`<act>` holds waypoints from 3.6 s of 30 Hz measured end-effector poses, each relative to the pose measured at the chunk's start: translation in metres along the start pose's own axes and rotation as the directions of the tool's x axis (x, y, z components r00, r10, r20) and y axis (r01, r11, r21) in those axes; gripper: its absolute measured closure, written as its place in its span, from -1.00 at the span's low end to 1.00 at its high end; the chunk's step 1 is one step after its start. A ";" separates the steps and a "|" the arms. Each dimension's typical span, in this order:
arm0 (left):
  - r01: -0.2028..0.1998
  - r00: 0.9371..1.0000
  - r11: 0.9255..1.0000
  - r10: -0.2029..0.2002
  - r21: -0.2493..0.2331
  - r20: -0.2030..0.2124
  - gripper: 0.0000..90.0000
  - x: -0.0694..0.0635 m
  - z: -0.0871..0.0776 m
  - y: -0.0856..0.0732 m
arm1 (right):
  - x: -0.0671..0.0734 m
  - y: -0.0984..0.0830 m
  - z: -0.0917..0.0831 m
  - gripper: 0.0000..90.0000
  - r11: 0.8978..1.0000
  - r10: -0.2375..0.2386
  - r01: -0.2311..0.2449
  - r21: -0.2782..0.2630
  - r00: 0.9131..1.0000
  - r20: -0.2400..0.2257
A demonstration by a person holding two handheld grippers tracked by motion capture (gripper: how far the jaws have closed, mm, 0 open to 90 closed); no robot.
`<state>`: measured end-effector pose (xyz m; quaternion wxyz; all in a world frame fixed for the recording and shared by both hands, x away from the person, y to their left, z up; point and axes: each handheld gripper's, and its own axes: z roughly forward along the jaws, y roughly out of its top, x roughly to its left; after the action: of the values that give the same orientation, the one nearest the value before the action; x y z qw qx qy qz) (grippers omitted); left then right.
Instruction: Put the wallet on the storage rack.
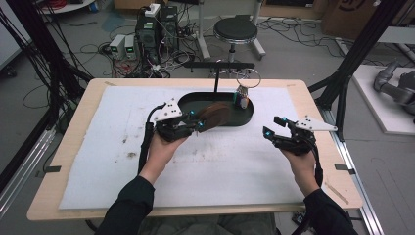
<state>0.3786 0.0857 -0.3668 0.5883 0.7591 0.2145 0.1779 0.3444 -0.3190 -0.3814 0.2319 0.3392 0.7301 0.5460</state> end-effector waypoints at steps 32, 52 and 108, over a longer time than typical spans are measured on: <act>0.043 0.993 0.998 -0.038 0.044 -0.116 0.53 0.045 0.060 -0.001 | -0.004 -0.002 0.001 -0.21 1.000 -0.007 0.007 0.007 1.000 0.018; 0.084 0.983 0.991 -0.066 0.102 -0.169 0.53 0.065 0.096 -0.021 | -0.004 -0.002 0.001 -0.20 1.000 -0.021 0.021 0.009 1.000 0.015; 0.087 0.974 0.992 -0.065 0.093 -0.215 -0.29 0.022 -0.019 -0.013 | -0.015 -0.010 -0.004 -0.22 0.998 -0.047 0.046 0.033 0.998 0.041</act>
<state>0.3859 0.1163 -0.3745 0.5290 0.7561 0.3135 0.2239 0.3490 -0.3342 -0.3899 0.2541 0.3371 0.7416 0.5214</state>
